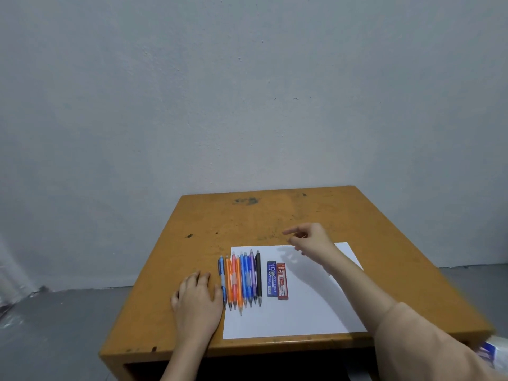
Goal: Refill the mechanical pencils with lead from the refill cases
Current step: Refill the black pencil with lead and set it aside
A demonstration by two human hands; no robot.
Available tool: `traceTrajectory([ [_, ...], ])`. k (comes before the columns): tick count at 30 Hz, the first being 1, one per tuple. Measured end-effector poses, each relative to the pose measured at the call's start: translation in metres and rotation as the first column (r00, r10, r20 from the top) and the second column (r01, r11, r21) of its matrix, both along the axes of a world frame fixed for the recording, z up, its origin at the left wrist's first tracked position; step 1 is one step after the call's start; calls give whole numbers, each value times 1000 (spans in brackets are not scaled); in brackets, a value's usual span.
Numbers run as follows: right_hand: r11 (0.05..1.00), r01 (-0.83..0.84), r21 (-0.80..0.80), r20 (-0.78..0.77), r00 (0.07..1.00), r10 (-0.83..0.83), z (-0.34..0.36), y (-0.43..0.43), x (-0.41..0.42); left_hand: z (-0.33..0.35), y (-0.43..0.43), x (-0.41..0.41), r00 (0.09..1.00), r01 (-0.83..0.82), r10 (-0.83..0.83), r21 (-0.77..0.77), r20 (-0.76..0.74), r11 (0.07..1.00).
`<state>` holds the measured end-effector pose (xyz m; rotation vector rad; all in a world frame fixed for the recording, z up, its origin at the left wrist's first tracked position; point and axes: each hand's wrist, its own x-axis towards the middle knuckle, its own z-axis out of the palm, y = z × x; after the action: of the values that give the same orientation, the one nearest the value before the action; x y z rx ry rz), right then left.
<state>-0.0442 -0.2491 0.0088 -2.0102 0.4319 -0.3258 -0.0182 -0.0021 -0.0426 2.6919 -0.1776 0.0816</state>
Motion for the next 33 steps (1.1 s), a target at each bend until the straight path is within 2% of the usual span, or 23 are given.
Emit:
traceTrajectory([
  [5,986,-164,-7,-41,986,164,-1,29,12,1,1,0,1000,4,-4,1,7,1000],
  [12,935,-306,-178,-311,919,241,-5,39,32,0,1,1,1000,1,-1,-14,11,1000],
  [15,910,-342,-233,-376,895,240,-9,40,38,-1,1,1,1000,1,-1,-13,16,1000],
  [24,882,-346,-319,-422,885,195,-18,39,49,-4,2,5,999,6,-5,-17,39,1000],
  [33,893,-350,-284,-450,871,199,-9,43,50,-7,2,7,998,-2,4,-32,56,999],
])
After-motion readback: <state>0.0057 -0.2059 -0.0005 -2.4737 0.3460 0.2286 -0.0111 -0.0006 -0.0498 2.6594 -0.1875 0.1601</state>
